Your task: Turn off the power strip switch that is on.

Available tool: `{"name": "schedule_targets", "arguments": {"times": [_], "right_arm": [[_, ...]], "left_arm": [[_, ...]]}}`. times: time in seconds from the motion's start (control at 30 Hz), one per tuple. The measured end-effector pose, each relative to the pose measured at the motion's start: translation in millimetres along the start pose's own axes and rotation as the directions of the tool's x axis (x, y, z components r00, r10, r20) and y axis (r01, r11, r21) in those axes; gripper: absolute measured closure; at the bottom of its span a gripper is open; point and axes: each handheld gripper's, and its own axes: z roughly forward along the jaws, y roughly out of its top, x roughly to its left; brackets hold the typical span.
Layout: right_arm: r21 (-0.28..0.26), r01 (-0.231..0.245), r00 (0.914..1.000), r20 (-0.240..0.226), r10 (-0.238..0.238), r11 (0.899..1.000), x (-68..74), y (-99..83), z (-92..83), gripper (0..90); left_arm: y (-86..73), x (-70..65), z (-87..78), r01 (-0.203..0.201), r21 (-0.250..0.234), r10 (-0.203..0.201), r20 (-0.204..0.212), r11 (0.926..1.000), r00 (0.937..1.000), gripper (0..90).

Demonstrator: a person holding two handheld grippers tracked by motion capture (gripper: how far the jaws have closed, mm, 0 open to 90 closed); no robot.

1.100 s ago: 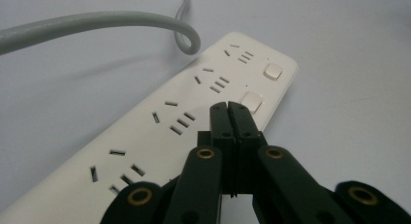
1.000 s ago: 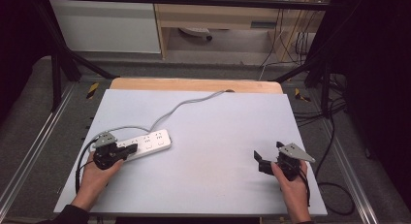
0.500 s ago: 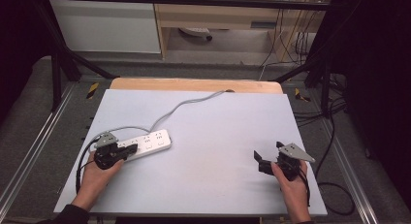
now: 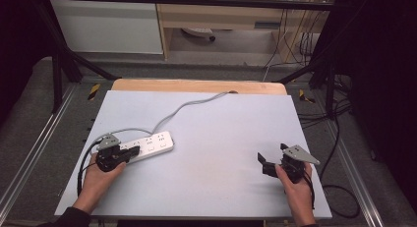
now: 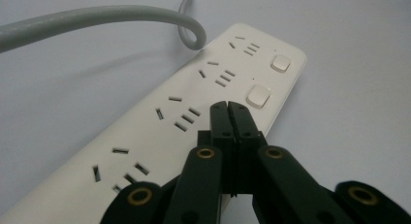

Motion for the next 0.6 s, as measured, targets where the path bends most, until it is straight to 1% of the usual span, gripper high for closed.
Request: {"name": "schedule_targets", "arguments": {"times": [0.4, 0.6], "right_arm": [[0.001, 0.004, 1.0000, 0.002, -0.004, 1.000, 0.0, -0.2, 0.3, 5.7], [0.003, 0.003, 1.0000, 0.003, -0.003, 1.000, 0.1, -0.3, 0.2, 5.7]], "left_arm": [[-0.5, 0.9, 0.2, 0.002, 0.000, -0.002, 0.005, 1.0000, 1.0000, 90.0], [-0.1, 1.6, 0.3, 0.014, 0.003, -0.014, 0.008, 0.9999, 0.9999, 90.0]]}}
